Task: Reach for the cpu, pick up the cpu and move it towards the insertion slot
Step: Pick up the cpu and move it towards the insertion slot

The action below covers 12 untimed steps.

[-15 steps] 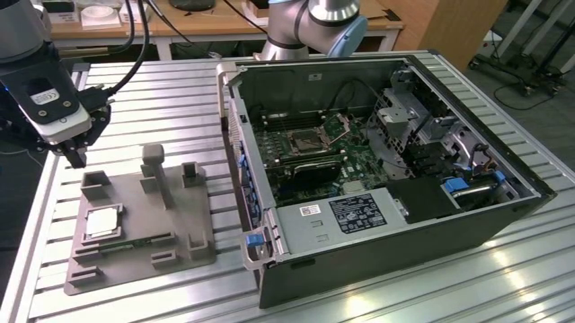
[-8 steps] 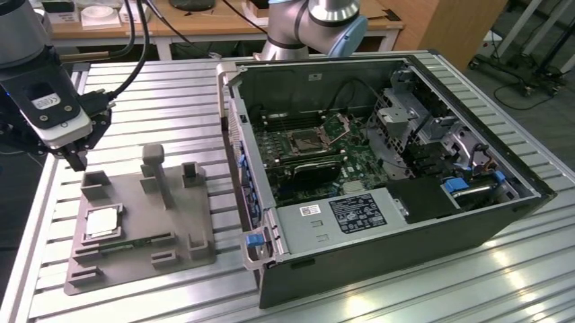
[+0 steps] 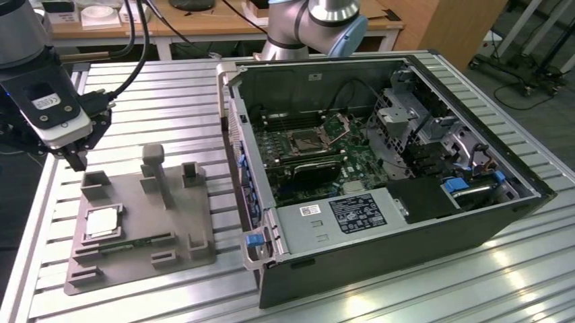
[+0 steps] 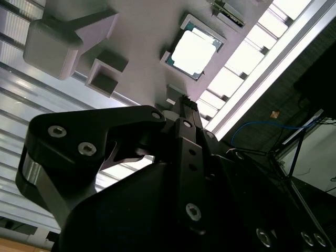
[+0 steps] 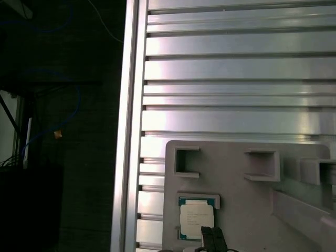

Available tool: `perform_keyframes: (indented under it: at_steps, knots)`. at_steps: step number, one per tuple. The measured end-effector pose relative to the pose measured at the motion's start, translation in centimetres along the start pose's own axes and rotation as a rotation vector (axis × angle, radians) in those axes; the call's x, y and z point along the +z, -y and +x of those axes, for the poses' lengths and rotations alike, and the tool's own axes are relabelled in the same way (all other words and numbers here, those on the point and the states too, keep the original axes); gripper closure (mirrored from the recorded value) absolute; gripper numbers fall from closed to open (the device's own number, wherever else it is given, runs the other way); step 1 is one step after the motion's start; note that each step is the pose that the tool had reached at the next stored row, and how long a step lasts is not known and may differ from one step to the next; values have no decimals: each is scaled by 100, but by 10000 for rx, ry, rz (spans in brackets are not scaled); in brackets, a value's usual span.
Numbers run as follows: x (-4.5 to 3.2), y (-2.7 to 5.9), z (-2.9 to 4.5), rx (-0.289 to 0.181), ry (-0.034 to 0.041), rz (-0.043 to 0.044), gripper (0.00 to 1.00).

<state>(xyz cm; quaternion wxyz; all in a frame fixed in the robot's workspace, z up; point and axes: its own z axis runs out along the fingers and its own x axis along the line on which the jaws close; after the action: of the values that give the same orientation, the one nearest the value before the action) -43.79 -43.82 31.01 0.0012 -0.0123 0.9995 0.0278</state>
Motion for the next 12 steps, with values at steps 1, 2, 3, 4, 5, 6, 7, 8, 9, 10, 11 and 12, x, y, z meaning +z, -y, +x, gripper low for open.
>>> perform_keyframes:
  at_steps: [1, 2, 3, 4, 5, 6, 7, 8, 9, 10, 11, 12]
  knots:
    - [3, 0, 0, 0, 1, -1, 89]
    - [11, 1, 0, 0, 3, -2, 89]
    - [20, 1, 0, 0, 2, 1, 89]
    - [33, 3, 0, 0, 0, 2, 89]
    - [50, 7, 0, 0, -1, 2, 89]
    - [67, 11, 0, 0, -1, 2, 83]
    - [86, 13, 1, 0, 0, 1, 83]
    - [104, 16, 1, 0, 1, 1, 76]
    - [121, 22, 0, -1, 0, 1, 71]
    - [139, 31, 1, 5, 1, 2, 71]
    - [155, 41, 2, 17, -1, 3, 65]
    - [174, 53, 3, 28, 0, 3, 59]
